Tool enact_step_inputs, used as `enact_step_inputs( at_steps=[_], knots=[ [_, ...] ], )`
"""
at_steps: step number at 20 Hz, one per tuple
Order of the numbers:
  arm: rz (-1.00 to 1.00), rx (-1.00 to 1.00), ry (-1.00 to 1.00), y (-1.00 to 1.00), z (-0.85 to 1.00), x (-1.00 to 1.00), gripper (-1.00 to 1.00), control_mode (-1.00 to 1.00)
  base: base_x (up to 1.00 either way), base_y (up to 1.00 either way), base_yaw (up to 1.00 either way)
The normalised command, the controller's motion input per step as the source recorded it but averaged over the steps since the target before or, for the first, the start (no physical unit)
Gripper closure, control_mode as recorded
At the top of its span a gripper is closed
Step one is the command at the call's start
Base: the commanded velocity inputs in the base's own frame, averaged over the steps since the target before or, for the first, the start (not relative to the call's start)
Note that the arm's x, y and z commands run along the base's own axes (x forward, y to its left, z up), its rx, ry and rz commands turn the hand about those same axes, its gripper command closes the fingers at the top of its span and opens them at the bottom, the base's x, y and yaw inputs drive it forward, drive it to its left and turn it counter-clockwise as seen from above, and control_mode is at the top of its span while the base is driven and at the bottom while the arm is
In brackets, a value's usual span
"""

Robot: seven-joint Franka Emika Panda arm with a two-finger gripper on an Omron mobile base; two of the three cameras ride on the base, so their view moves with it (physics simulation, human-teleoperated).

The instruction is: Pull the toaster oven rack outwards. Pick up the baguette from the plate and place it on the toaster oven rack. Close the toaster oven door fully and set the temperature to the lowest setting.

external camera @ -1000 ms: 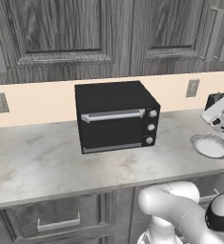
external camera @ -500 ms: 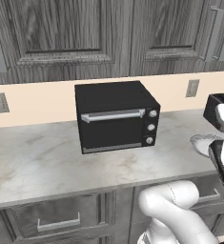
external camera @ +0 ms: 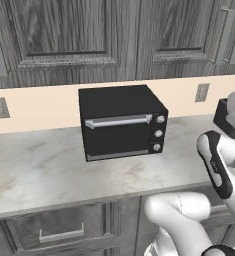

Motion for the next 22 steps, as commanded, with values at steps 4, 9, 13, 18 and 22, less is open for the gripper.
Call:
enact_step_inputs(
  at_steps=[4, 9, 13, 18, 22],
  knots=[
    [0.18, 0.22, 0.35, -0.39, 0.35, -0.58, 1.0, -1.0, 0.0, 0.0, 0.0],
    [0.18, 0.22, 0.44, -0.57, 0.26, -0.56, 1.0, -1.0, 0.0, 0.0, 0.0],
    [0.17, 0.14, 0.68, -0.45, -0.05, -0.1, 1.0, -1.0, 0.0, 0.0, 0.0],
    [0.14, 0.0, 0.42, -0.1, -0.38, 0.0, 1.0, -1.0, 0.0, 0.0, 0.0],
    [0.29, 0.09, 0.32, 0.0, -0.4, 0.13, 1.0, -1.0, 0.0, 0.0, 0.0]
  ],
)
